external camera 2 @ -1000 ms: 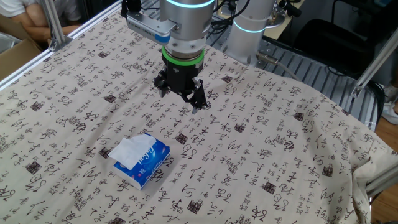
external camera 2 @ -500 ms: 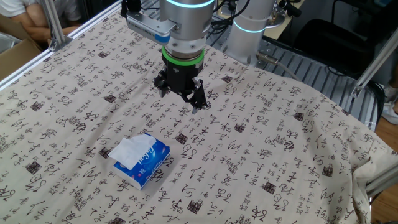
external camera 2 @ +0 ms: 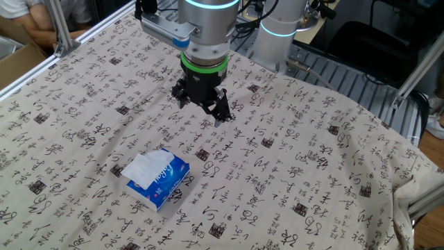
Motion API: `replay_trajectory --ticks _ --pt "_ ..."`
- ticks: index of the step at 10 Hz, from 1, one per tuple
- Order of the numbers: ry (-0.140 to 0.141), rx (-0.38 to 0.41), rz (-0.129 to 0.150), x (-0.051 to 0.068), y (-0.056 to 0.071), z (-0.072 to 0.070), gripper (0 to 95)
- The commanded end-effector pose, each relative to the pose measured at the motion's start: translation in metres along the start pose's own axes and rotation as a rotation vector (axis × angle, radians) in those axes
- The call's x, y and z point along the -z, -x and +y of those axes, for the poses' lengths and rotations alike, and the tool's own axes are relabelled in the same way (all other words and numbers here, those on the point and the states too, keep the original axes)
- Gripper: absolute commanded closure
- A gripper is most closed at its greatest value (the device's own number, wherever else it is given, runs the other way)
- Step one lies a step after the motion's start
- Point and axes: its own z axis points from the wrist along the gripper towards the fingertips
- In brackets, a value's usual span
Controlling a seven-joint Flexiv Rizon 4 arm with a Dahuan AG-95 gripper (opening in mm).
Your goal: Pull out a napkin
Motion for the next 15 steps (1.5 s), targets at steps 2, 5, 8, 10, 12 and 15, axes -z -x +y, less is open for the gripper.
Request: replay_trajectory --ticks 2,5,8,10,12,15 --pt "0.171 -0.440 -0.055 -0.0001 -0.0003 -0.0002 95.0" --pt "0.175 -0.443 -0.054 -0.0002 -0.0003 -0.0002 95.0" --pt "0.163 -0.444 -0.052 -0.0002 -0.0003 -0.0002 95.0" --pt "0.157 -0.444 -0.050 -0.0002 -0.0003 -0.0002 95.0" --pt "0.157 -0.448 -0.050 -0.0002 -0.0003 -0.0002 95.0" --pt "0.155 -0.460 -0.050 -0.0002 -0.0003 -0.0002 95.0"
